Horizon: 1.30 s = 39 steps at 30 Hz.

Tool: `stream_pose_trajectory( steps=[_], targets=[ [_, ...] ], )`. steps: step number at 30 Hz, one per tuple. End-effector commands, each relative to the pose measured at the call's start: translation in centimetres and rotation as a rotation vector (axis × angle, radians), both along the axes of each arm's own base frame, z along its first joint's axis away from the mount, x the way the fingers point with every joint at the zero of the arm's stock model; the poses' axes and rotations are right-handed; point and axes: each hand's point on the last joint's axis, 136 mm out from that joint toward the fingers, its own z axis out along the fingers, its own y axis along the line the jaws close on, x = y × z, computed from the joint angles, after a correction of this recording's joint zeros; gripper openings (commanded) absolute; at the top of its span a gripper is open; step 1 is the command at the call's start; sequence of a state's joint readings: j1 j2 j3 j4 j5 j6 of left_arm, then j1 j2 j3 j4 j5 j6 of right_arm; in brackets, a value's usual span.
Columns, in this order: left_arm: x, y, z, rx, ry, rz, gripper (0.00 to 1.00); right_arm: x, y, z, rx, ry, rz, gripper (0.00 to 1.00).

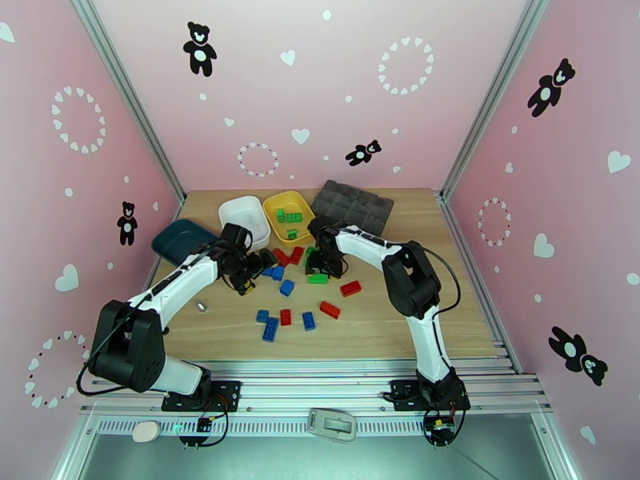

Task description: Sort the legos into containers by color

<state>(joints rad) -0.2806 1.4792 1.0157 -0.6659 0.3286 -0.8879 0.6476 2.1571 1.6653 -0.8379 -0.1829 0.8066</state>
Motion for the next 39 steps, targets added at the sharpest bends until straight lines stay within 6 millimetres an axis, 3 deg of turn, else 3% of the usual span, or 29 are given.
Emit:
stream_pose_trajectory(
  steps=[1, 13, 16, 20, 24, 33, 39],
  targets=[
    [0.7, -0.6, 0.3, -0.005, -0.010, 0.001, 0.96, -0.5, 1.0, 1.7, 0.059, -0.021, 0.041, 0.69],
    [0.1, -0.5, 0.6, 0.002, -0.016, 0.010, 0.96, -2.6, 6.4, 2.6, 0.195, 0.024, 0.126, 0.69],
    [-0.2, -0.4, 0.5, 0.003, -0.019, 0.014, 0.96, -3.3, 5.5, 2.9, 0.139, 0.017, 0.154, 0.69],
    [-0.3, -0.3, 0.6, 0.002, -0.023, 0.017, 0.96, -3.9, 2.2, 2.4, -0.019, -0.003, 0.205, 0.70],
    [-0.2, -0.4, 0.8, -0.002, -0.028, 0.013, 0.96, -4.2, 0.4, 2.1, -0.129, -0.032, 0.286, 0.70],
    [-0.2, -0.7, 0.9, -0.006, -0.028, 0.010, 0.97, -4.5, 1.6, 1.0, -0.195, -0.060, 0.429, 0.68],
    [-0.5, -0.5, 1.2, 0.005, -0.028, 0.009, 0.97, -3.3, 2.1, 0.3, -0.227, -0.068, 0.435, 0.67]
  ],
)
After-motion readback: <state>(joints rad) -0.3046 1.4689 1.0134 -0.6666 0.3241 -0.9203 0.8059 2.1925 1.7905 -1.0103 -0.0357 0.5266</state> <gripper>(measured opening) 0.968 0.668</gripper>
